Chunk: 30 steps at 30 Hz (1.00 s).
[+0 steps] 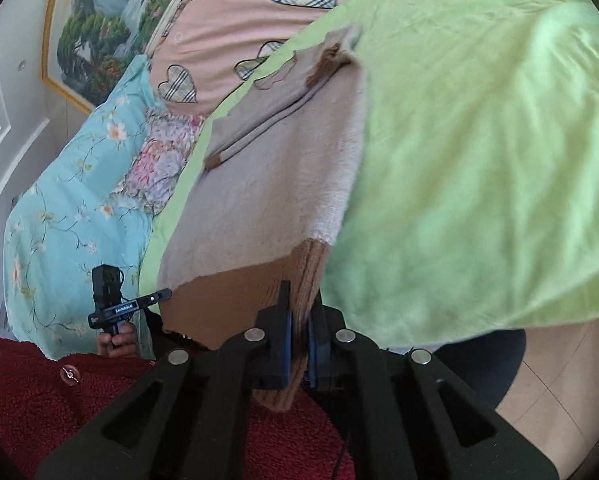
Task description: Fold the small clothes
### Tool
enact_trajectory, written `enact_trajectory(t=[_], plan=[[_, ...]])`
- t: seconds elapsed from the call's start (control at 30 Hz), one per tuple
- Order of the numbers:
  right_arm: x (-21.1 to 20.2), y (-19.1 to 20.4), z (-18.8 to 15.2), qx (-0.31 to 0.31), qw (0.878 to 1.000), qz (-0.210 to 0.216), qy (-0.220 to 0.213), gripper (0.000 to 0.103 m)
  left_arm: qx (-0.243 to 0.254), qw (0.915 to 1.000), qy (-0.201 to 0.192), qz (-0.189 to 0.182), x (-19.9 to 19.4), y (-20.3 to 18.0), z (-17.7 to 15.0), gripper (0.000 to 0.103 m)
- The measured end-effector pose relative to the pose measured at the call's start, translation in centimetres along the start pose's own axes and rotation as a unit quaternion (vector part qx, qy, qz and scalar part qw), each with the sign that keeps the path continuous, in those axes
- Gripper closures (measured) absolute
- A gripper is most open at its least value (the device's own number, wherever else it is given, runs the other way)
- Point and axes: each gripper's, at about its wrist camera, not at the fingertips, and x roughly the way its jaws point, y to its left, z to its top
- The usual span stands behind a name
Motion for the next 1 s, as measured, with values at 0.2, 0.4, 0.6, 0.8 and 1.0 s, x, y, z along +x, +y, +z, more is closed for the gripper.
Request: enact_trajectory(t=[0.2, 0.4, 0.6, 0.8, 1.0], plan=[[1.6, 2.5, 0.5, -0.012, 0.997, 0.08, -0.008, 0.096, -0.002, 0.9984, -0.046, -0.032, -2.8, -0.5, 1.2, 0.097], [0.3, 3.4, 4.9, -0.006, 0.989, 0.126, -0.077, 0.096, -0.013, 0.9911, -0.116, -0.064, -5.6, -0.7, 5.1, 0.097], [1.2, 5.0, 11.3, -0.023, 0.982, 0.136, -0.131, 0.096, -0.02, 0.9806, -0.181, -0.072, -6.1, -1.3, 12.6, 0.097], [4.8, 4.3, 19.0, -0.005, 0.983, 0.107, -0.151, 0.096, -0.025, 0.9746, -0.216, -0.054, -4.8, -1.4, 21.5, 0.097], [9.7, 3.3, 26.7, 0.009, 0.987, 0.055, -0.153, 0.096, -0.026, 0.9775, -0.208, -0.025, -1.0, -0.5, 29.2, 0.097]])
